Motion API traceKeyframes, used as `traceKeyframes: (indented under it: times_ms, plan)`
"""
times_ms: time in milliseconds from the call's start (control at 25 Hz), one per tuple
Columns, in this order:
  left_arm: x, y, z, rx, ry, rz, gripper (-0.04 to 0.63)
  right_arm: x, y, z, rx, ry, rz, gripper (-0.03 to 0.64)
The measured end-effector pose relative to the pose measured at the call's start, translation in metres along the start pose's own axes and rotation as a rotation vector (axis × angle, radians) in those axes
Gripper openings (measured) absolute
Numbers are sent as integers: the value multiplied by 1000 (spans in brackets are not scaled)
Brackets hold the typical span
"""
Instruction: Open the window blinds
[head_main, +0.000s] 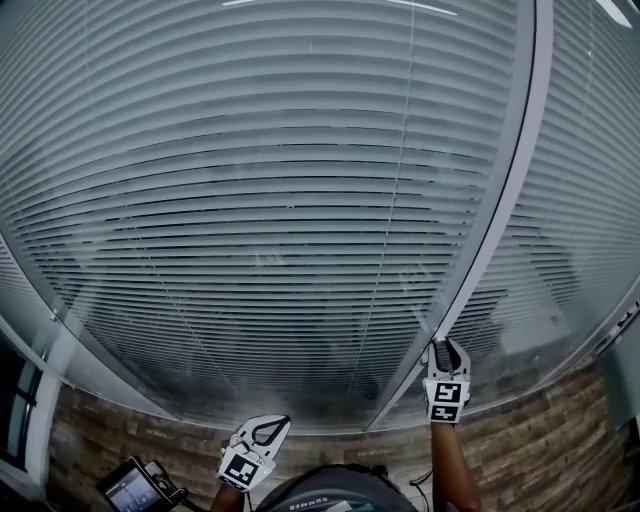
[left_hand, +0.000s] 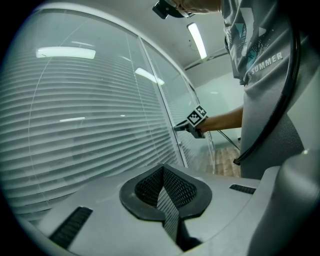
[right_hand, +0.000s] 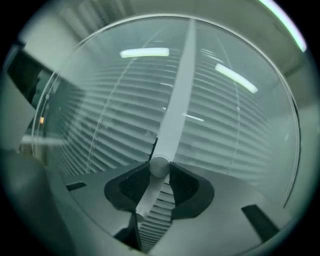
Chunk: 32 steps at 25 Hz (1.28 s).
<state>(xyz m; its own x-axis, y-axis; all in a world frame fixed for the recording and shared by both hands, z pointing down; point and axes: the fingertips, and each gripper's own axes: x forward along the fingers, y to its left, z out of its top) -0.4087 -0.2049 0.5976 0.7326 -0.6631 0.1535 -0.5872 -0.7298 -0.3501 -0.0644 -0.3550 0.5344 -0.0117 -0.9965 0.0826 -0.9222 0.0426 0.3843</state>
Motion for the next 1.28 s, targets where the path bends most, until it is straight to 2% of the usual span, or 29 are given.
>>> traceKeyframes:
  times_ms: [120,160,200,320,400,440,480,520,600,640,680,720,800,840,880,920,1000,1040,1080,1120,1280]
  plan:
    - [-1,0,1,-14,2,0,-5,-1,7,2,-592,73,-88,117]
    - [-1,0,1,-13,0,-2,-5,-2,9,2,-696,85,-101,117]
    - [-1,0,1,-10,1,-5,-5,-2,10,2,-733,88,-103,117]
    - [3,0,1,-7,-9,-9,-5,0,9,0,-697,79,-97,117]
    - [5,-1,2,-13,-20,-5,-5,0,8,-2,-627,71,-83,117]
    - [4,-2,2,-12,-19,-6,-5,-1,8,-1,-558,63,-63,117]
    - [4,-2,1,-10,-13,-9,-5,-2,8,1,-443,50,-31,117]
    - [3,-2,0,-8,-7,-12,-5,-4,7,3,-274,29,8,117]
    - [1,-1,-2,-9,-1,-9,-5,-4,3,3,150,-13,79,118]
    - [0,-1,-3,-11,0,-5,-5,-3,0,1,317,-26,99,117]
    - [0,-1,-4,-11,1,-3,-5,-2,-1,-1,401,-33,103,117]
    - [0,-2,-4,-10,4,-3,-5,-2,-2,-3,408,-37,93,117]
    - [0,-1,-4,-9,9,-3,-5,-2,-3,-3,335,-43,67,117]
    - [-1,1,-3,-9,11,-1,-5,-2,-2,0,265,-39,55,117]
    - [-3,3,-2,-11,12,1,-5,-2,-1,3,143,-26,36,117]
    - [-5,5,-1,-15,11,4,-5,-3,2,7,-40,-5,6,117]
    - [-6,6,2,-29,0,10,-5,-4,5,12,-473,46,-72,117]
    - [-4,5,2,-33,-4,11,-5,-3,6,12,-629,65,-99,117]
    - [-1,5,1,-30,-1,7,-5,0,7,10,-709,76,-110,117]
    - [1,3,0,-23,5,0,-5,1,7,8,-728,79,-110,117]
    - [7,0,5,-17,-13,-14,-5,0,7,7,-680,73,-100,117]
